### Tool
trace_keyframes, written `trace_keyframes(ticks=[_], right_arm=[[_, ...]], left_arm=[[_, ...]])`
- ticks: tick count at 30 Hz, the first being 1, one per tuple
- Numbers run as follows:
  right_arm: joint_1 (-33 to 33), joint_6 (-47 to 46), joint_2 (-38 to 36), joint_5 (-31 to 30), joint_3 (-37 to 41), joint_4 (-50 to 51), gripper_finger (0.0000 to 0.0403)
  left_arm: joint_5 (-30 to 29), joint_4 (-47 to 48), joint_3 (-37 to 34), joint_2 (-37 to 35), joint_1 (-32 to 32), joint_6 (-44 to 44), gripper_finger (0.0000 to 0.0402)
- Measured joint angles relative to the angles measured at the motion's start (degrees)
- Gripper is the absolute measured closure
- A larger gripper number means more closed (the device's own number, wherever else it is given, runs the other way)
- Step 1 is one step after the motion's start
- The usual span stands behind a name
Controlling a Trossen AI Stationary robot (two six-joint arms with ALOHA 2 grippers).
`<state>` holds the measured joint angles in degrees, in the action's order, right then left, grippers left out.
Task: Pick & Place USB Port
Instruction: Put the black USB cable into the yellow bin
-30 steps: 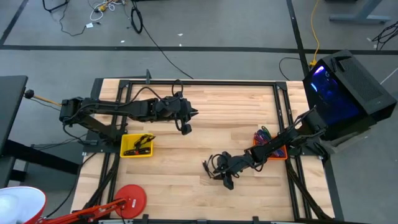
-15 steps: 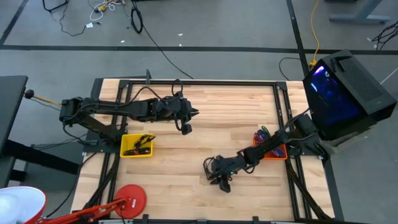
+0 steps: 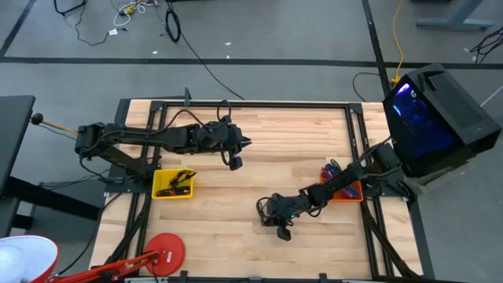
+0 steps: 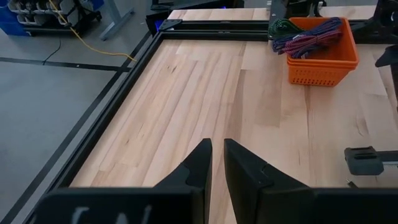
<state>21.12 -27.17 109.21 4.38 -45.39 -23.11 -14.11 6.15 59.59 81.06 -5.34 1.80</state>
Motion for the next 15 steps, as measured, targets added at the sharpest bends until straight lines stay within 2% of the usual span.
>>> trace_keyframes(ticks=[7, 11, 15], right_arm=[[-0.10, 1.48, -1.93, 0.76, -1.78, 0.83, 0.0401], [-0.76, 7.61, -6.06, -1.90, -5.68, 11.50, 0.0401], [-2.24, 14.11, -12.46, -8.44, -9.28, 22.68, 0.0402]], left_arm=[[0.00, 0.01, 0.00, 0.00, 0.00, -0.08, 0.0353], [0.00, -0.16, 0.00, -0.02, 0.00, -0.06, 0.0353], [0.12, -0.72, 0.00, -0.02, 0.01, -0.13, 0.0353]])
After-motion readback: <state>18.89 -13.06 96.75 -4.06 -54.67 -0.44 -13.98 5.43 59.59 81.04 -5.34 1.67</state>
